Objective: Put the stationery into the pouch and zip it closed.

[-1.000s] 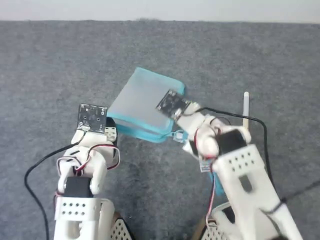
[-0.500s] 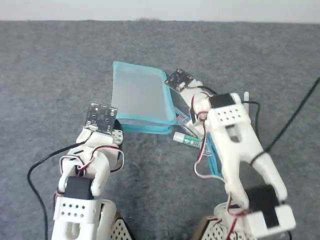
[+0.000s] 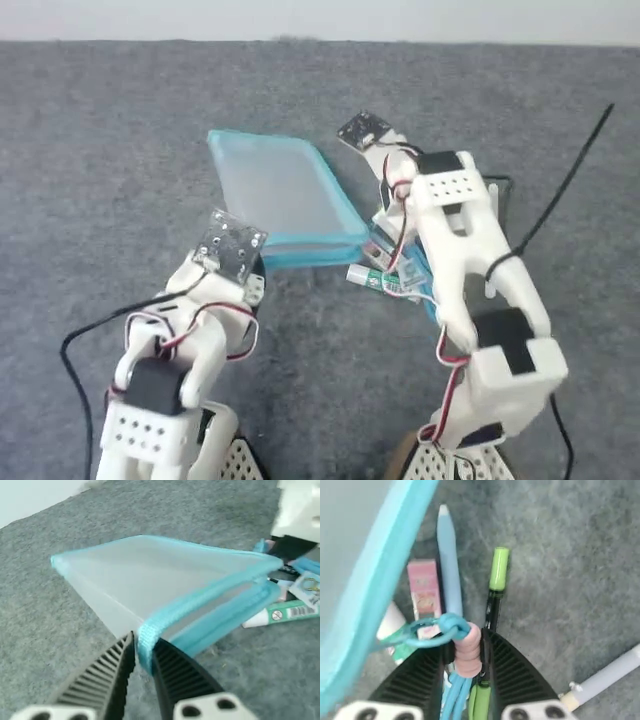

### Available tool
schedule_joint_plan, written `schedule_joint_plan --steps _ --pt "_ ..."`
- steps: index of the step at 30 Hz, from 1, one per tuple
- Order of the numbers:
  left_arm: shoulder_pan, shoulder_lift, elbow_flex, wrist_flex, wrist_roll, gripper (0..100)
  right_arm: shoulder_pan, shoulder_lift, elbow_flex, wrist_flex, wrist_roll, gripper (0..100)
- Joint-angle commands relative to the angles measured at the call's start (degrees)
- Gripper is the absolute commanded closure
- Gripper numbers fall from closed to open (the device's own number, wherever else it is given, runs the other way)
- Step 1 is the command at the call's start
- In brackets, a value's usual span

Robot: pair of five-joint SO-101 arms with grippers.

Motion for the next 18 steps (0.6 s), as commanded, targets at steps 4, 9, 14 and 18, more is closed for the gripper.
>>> schedule_joint_plan --steps 4,9,14,18 --pt "2.8 -8.9 -2.7 2.0 -2.8 99 1.5 7.0 -17.4 5.2 -2.2 99.1" --pt "4.9 -9.3 -2.8 2.5 -2.9 99 1.5 16.2 -33.4 12.1 -2.2 99.1" --pt "5.0 -9.3 -2.8 2.5 -2.9 99 1.5 26.2 -49.1 19.2 -2.2 99.1" --pt "4.7 -9.3 -2.4 2.3 -3.0 99 1.7 31.8 -58.9 25.4 -2.3 98.9"
